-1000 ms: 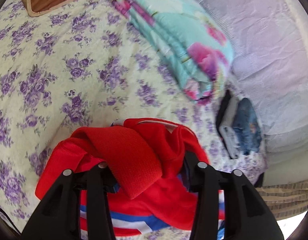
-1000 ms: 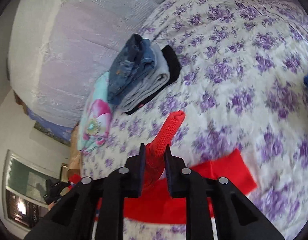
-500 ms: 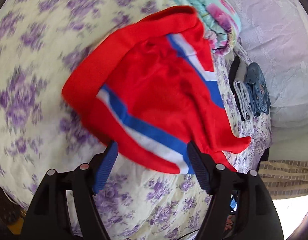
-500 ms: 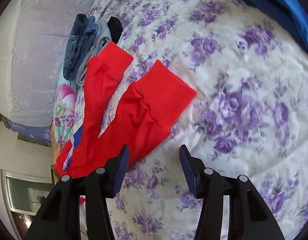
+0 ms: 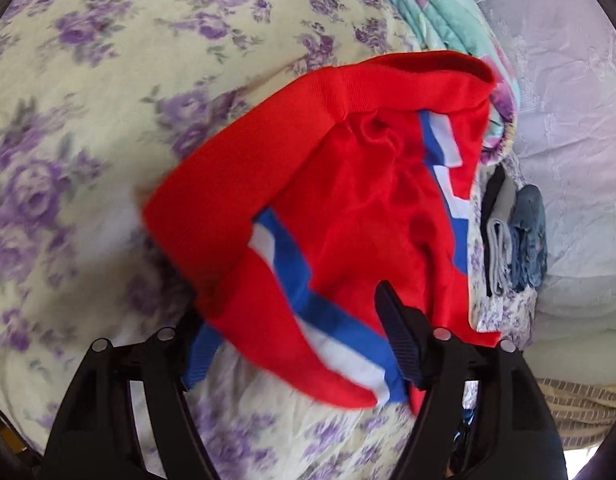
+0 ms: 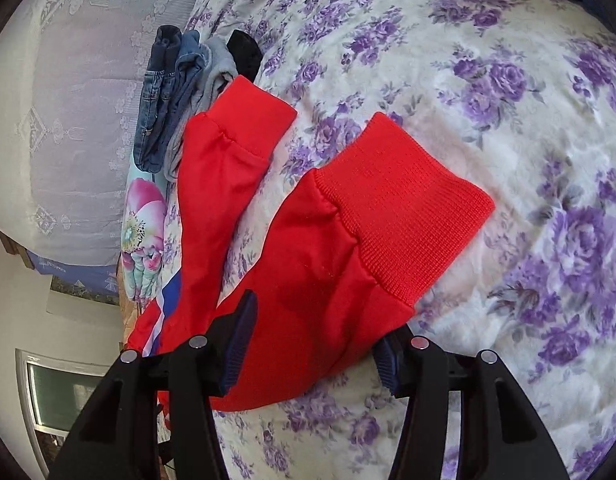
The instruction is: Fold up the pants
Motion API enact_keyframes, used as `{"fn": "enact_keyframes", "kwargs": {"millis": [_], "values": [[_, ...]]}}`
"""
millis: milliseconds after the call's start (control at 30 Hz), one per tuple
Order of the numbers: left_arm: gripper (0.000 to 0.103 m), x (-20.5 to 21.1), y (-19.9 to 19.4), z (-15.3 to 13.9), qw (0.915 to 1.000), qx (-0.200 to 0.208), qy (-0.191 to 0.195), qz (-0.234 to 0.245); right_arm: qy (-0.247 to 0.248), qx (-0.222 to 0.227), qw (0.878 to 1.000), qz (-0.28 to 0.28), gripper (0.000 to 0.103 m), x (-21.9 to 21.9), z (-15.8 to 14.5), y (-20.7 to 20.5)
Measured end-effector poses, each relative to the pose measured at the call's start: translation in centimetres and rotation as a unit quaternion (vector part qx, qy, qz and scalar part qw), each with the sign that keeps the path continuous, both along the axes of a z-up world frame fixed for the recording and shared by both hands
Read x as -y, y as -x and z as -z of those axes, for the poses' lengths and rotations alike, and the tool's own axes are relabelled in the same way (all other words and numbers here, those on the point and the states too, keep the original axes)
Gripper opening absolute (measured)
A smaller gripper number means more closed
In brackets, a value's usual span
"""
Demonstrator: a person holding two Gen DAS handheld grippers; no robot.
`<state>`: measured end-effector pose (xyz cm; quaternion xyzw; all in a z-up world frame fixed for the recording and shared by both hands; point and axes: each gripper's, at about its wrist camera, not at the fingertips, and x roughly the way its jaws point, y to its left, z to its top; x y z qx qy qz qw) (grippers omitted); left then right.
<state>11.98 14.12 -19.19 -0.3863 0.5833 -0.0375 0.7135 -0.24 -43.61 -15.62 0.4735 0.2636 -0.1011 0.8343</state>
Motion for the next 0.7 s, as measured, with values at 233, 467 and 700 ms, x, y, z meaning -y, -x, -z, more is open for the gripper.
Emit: {"fn": "enact_keyframes", "kwargs": {"millis": [233, 467, 700], "values": [[0.006, 1.4, -0.4, -1.5, 0.9991, 0.015, -0.025, 0.03, 0.04, 0.023, 0.999, 0.022, 0.009, 0.5, -2.4, 2.2], [0.005, 2.8, 1.7, -6.3, 0.9931, 0.065, 0.033, 0.093, 0.055, 0.049, 0.995, 0.073, 0.008, 0.9, -5.4, 10.9], [0.005, 4.8, 7.3, -2.8, 0.9859, 0.001, 0.056, 0.158, 0.044, 0.001, 0.991, 0.128, 0.008, 0.3, -2.9, 20.1]]}}
